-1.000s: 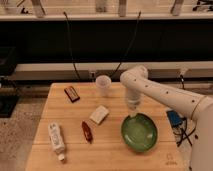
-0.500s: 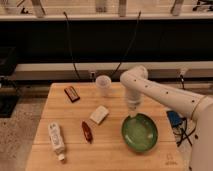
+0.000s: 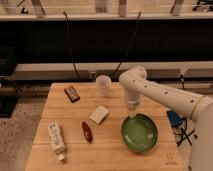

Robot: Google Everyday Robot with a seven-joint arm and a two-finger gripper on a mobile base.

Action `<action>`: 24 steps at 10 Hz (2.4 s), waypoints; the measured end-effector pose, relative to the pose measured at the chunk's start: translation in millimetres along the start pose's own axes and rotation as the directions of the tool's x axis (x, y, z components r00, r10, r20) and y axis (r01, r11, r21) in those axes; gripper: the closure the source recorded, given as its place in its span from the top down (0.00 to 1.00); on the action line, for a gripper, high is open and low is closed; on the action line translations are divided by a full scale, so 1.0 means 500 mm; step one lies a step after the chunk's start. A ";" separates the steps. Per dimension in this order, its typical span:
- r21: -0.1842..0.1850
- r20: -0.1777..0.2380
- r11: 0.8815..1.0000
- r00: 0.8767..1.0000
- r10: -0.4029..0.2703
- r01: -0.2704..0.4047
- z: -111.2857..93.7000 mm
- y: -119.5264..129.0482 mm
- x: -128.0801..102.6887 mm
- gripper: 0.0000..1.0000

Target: Drag the ceramic bowl in a circle

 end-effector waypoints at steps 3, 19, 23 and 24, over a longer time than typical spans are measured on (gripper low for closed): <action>-0.001 -0.002 1.000 1.000 -0.002 0.002 0.000 0.001 -0.002 0.00; -0.014 -0.006 1.000 1.000 -0.008 0.008 0.004 0.016 0.002 0.00; -0.016 -0.008 1.000 1.000 -0.011 0.011 0.002 0.016 0.002 0.00; -0.017 -0.008 1.000 1.000 -0.012 0.012 0.002 0.017 0.002 0.00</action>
